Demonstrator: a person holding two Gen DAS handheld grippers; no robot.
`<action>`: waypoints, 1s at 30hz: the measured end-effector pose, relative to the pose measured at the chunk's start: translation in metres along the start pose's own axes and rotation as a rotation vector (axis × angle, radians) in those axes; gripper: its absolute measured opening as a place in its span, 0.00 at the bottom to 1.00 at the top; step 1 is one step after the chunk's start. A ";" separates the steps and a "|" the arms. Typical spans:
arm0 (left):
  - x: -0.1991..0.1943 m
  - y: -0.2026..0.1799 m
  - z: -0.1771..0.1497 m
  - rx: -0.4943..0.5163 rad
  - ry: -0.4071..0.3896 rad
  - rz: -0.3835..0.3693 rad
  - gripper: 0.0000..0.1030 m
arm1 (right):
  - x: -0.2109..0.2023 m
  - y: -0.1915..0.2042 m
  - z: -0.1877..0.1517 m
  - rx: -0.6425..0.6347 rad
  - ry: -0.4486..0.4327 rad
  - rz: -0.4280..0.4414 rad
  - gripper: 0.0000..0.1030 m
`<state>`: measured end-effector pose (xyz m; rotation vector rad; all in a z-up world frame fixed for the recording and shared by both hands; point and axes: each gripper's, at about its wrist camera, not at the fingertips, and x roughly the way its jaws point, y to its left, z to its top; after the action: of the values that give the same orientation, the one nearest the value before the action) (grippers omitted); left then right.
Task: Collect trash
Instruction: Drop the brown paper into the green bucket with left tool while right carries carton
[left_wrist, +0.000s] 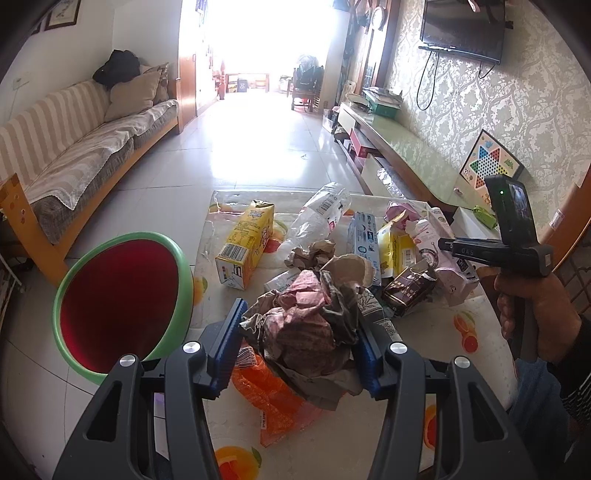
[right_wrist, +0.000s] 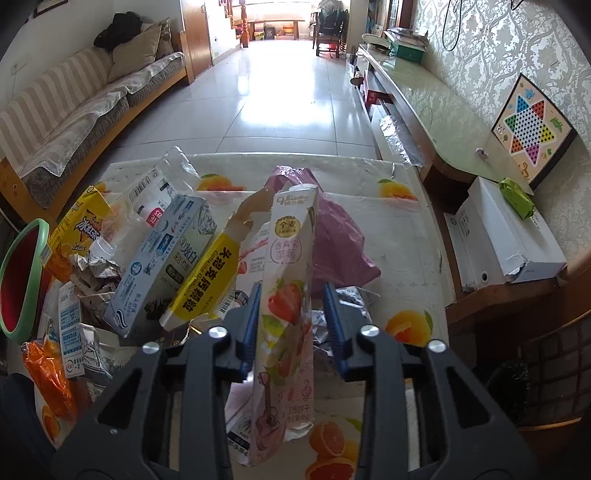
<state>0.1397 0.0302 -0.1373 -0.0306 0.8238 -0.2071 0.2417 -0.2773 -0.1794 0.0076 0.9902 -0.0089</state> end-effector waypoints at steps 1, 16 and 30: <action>-0.001 0.001 0.000 -0.002 0.000 -0.004 0.50 | -0.002 0.000 -0.001 0.000 -0.003 0.003 0.21; -0.013 0.049 0.022 -0.051 -0.071 0.054 0.50 | -0.117 0.030 0.003 -0.073 -0.241 0.021 0.19; -0.005 0.167 0.053 -0.110 -0.081 0.221 0.53 | -0.151 0.108 -0.009 -0.164 -0.288 0.149 0.19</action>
<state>0.2036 0.1918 -0.1158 -0.0500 0.7503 0.0479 0.1527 -0.1688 -0.0581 -0.0686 0.6985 0.2034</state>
